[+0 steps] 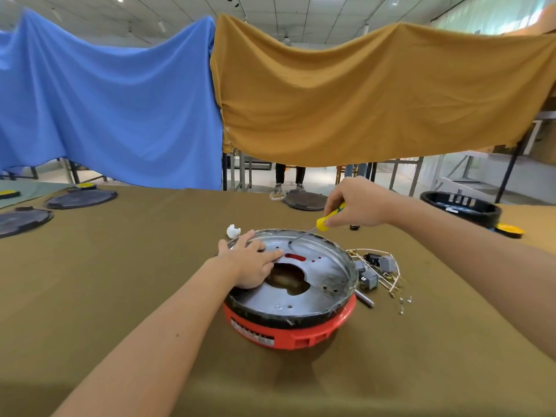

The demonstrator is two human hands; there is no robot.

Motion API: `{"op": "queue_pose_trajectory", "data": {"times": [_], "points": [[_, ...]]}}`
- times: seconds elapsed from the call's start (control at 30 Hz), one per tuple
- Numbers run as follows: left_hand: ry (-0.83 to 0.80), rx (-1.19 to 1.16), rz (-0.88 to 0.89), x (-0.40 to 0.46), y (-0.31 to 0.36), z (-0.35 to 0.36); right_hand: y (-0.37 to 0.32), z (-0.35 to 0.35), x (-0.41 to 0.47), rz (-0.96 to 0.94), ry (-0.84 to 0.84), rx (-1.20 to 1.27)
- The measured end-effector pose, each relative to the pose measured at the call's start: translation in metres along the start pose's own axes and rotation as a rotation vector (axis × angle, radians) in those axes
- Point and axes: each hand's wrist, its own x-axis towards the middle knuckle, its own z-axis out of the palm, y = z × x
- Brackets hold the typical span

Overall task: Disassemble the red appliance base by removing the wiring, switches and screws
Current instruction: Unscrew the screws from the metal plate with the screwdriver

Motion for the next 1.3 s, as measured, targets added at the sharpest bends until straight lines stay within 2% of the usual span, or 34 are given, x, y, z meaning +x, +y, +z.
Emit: {"op": "queue_pose_trajectory", "data": {"times": [0.27,0.43,0.6,1.13,1.3], "points": [[-0.002,-0.006,0.009,-0.003,0.001,0.000,-0.002,-0.008,0.003,-0.004,-0.050,-0.019],[-0.004,-0.016,0.014,-0.002,0.000,0.000,-0.002,-0.013,0.005,-0.007,-0.017,0.040],[0.001,-0.025,0.016,0.000,-0.002,0.002,-0.004,-0.011,0.005,0.000,-0.064,-0.014],[0.016,-0.022,0.023,0.000,-0.002,0.003,-0.009,-0.016,0.008,0.004,-0.067,0.015],[0.016,-0.017,0.015,-0.001,-0.001,0.002,-0.013,-0.017,0.009,0.016,-0.118,-0.005]]}}
